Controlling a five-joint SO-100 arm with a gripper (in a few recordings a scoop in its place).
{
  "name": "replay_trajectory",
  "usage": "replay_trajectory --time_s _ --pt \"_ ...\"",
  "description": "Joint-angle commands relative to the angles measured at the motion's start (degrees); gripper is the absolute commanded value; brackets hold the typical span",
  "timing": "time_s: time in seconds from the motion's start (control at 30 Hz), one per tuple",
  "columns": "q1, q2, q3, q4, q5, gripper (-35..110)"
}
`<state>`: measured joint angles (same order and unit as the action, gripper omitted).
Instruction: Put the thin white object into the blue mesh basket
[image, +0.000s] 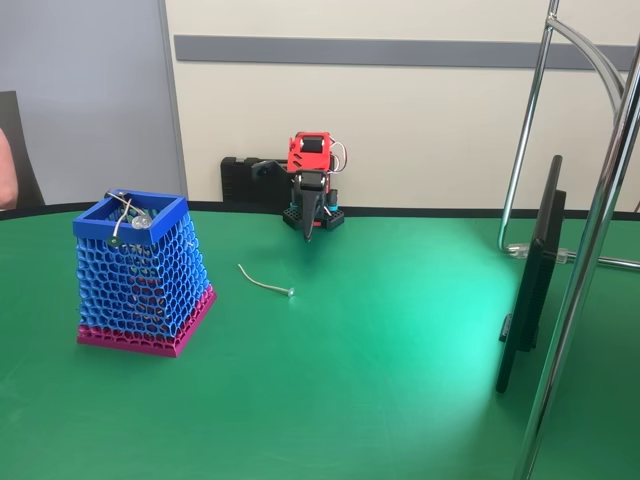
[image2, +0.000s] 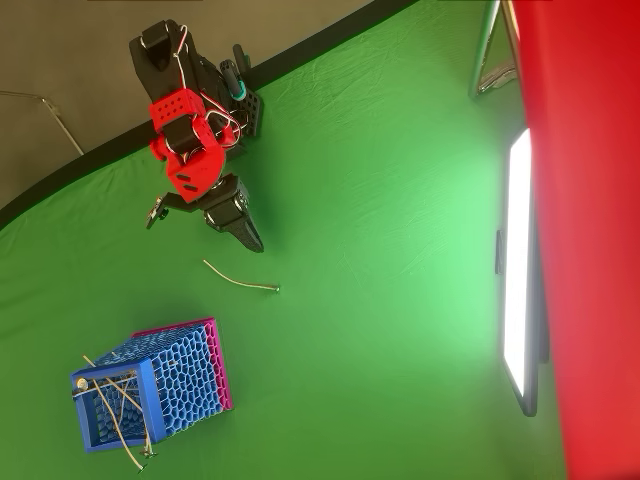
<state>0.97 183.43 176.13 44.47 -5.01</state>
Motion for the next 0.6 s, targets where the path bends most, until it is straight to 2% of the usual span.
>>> replay_trajectory --time_s 0.0,0.57 --pt "0.5 -2.7 -0.8 -3.2 0.0 1" --pt "4.0 -31.8 -17.2 -9.5 4.6 1"
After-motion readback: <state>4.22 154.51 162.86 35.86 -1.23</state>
